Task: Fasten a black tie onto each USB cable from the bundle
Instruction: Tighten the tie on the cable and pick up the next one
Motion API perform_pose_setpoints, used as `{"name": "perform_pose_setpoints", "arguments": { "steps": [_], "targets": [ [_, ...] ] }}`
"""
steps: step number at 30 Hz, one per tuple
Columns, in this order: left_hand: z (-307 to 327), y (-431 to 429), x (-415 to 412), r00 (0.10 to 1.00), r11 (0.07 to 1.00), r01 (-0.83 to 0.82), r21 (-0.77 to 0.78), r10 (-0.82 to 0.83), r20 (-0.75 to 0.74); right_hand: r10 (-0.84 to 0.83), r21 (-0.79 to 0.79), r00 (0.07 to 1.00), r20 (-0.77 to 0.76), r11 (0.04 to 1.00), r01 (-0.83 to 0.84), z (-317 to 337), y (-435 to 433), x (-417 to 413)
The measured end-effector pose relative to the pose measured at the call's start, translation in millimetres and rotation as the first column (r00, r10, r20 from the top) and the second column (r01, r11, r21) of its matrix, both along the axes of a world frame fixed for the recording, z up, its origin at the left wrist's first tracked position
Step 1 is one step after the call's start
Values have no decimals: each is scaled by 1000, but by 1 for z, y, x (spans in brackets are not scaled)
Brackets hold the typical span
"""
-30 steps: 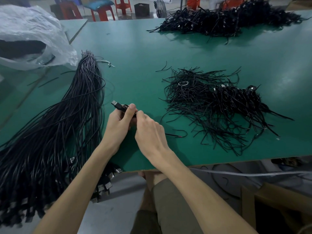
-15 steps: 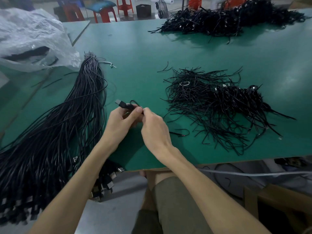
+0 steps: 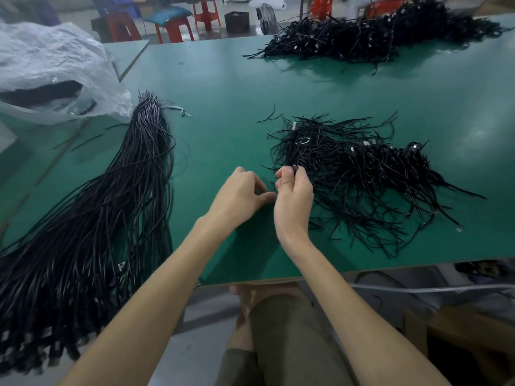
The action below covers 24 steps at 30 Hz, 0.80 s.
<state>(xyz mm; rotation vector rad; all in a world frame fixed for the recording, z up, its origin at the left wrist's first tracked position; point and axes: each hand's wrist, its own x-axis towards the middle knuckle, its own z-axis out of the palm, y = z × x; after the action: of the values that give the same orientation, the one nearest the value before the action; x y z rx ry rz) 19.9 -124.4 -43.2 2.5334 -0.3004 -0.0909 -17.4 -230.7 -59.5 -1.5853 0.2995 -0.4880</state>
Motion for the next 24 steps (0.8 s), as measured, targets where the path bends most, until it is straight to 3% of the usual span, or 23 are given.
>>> {"name": "perform_pose_setpoints", "arguments": {
  "steps": [7,10,12,13,15,17,20,24],
  "targets": [
    [10,-17,-6,1000,957,-27,288,29,-1,15,-5,999,-29,1000,-15,-3,-1,0],
    [12,-6,-6,989,956,-146,256,145,23,42,-35,999,-35,998,-43,-2,-1,-1],
    [14,8,-1,972,968,-229,98,233,-33,82,-71,995,-53,994,-85,-2,-1,-1],
    [15,16,1,962,967,-249,-55,240,-126,102,-98,992,-72,989,-109,-2,0,-1],
    [18,30,0,939,866,-277,-417,153,-307,122,-158,986,-115,978,-139,-2,1,-1],
    [19,43,-5,934,725,-252,-641,9,-357,133,-218,978,-158,962,-166,-1,2,0],
    [18,54,-11,930,635,-184,-750,-135,-342,142,-314,968,-209,927,-204,1,4,0],
    [18,53,-16,922,623,-165,-765,-179,-344,148,-442,960,-236,864,-242,1,7,-2]
  ]
}}
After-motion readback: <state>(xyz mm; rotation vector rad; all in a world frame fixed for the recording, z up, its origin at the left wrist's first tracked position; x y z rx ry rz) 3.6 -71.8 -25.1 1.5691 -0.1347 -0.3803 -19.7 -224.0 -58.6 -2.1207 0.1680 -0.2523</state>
